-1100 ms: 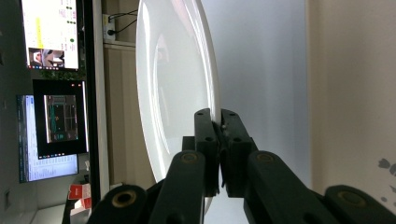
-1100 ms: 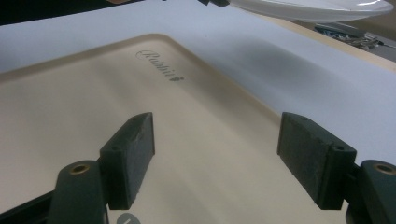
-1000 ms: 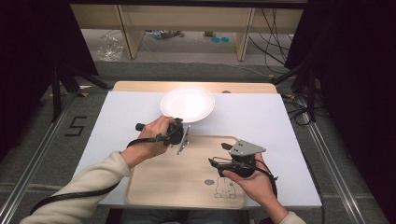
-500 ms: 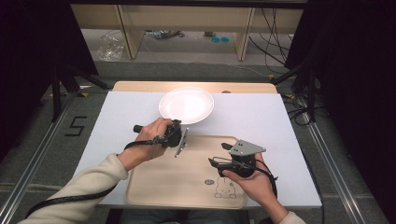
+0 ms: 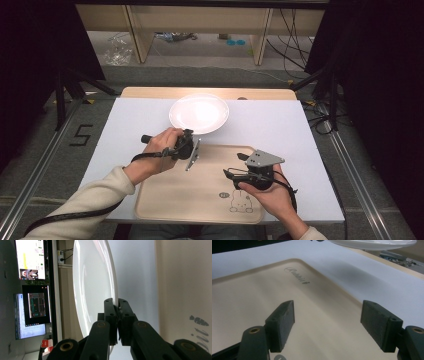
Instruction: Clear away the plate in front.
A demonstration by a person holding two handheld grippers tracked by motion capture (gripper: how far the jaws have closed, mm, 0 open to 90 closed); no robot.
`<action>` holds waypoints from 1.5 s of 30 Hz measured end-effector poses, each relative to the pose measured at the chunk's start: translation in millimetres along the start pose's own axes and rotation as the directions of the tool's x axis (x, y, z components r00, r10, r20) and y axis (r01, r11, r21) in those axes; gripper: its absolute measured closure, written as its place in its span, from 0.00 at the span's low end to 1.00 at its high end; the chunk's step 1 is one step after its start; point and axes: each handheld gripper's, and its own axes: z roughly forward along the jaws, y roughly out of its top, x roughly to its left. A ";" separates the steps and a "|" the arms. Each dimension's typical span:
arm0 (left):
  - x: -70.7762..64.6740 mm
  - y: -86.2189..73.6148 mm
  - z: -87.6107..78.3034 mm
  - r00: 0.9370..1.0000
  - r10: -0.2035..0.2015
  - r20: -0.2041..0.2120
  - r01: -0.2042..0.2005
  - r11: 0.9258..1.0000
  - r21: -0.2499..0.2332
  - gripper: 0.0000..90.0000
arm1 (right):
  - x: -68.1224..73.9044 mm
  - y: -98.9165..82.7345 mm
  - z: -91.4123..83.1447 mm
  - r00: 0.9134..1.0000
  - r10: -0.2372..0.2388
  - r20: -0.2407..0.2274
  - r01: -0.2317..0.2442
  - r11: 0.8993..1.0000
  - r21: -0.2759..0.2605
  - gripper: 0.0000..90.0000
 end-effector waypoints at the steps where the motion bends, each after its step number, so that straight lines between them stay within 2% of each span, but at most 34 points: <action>1: 0.2 -0.1 -0.4 1.000 0.002 -0.001 -0.002 1.000 0.000 0.97 | 0.0 0.0 0.0 1.000 0.000 0.000 0.000 1.000 0.000 0.32; 45: -8.0 1.3 -19.9 1.000 0.014 -0.008 -0.014 1.000 -0.015 0.97 | 0.2 0.7 -0.6 1.000 -0.001 0.007 0.001 1.000 -0.004 0.31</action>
